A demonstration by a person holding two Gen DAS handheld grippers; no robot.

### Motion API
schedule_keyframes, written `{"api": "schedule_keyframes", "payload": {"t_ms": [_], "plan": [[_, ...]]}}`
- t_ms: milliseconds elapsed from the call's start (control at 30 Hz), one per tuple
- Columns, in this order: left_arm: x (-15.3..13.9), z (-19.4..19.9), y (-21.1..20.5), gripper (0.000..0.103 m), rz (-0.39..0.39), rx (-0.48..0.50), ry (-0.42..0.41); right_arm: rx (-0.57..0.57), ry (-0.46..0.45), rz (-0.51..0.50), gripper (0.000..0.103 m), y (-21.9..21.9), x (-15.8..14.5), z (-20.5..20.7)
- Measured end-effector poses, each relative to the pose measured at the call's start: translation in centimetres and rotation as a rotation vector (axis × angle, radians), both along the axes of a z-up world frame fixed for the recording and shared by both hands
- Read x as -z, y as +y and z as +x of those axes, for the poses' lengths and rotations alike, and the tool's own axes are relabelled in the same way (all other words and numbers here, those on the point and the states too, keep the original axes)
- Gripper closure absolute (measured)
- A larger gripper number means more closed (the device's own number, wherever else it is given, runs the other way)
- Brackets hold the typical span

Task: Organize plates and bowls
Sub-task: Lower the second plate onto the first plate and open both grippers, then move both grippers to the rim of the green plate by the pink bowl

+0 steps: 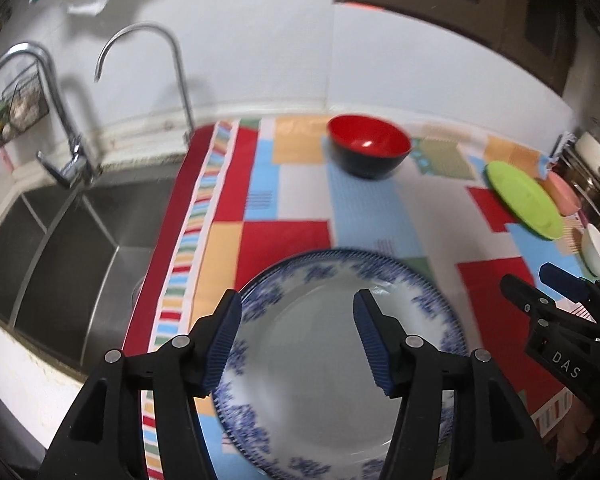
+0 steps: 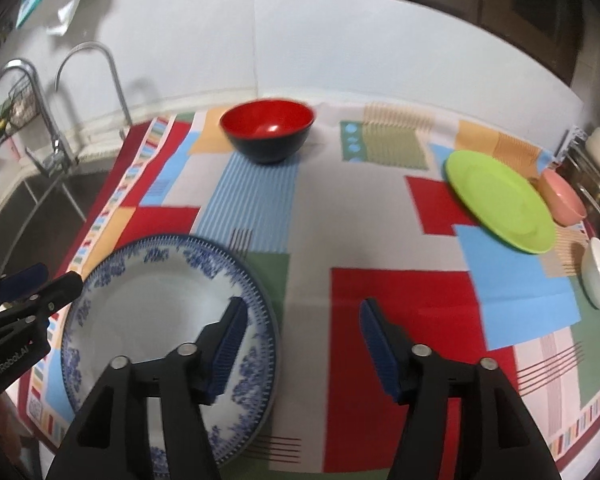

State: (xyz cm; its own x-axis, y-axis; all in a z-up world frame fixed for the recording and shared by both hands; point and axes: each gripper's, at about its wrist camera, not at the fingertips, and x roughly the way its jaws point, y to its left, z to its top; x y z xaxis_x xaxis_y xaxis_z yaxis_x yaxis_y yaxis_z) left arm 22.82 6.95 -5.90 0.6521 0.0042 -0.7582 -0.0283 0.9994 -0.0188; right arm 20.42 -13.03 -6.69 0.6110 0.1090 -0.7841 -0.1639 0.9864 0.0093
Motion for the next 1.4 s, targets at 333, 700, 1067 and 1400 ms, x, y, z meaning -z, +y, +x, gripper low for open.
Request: {"api": "schedule_keyframes", "payload": {"t_ms": [333, 700, 1067, 1400], "plan": [[-1.8, 0.9, -4.8, 0.036, 0.006, 0.078, -0.054, 0.087, -0.082, 0.005, 0.034, -4.9, -2.5, -0.5], [-4.3, 1.9, -10.9, 0.031, -0.006, 0.158, -0.123, 0.174, -0.157, -0.007, 0.034, -10.9, -4.3, -0.8], [-5.9, 3.8, -17.0, 0.028, -0.020, 0.216, -0.175, 0.250, -0.233, -0.005, 0.029, -17.1, -6.1, 0.0], [-6.4, 6.2, -20.7, 0.028, 0.002, 0.228, -0.206, 0.296, -0.279, -0.025, 0.029, -21.2, -6.6, 2.4]]}}
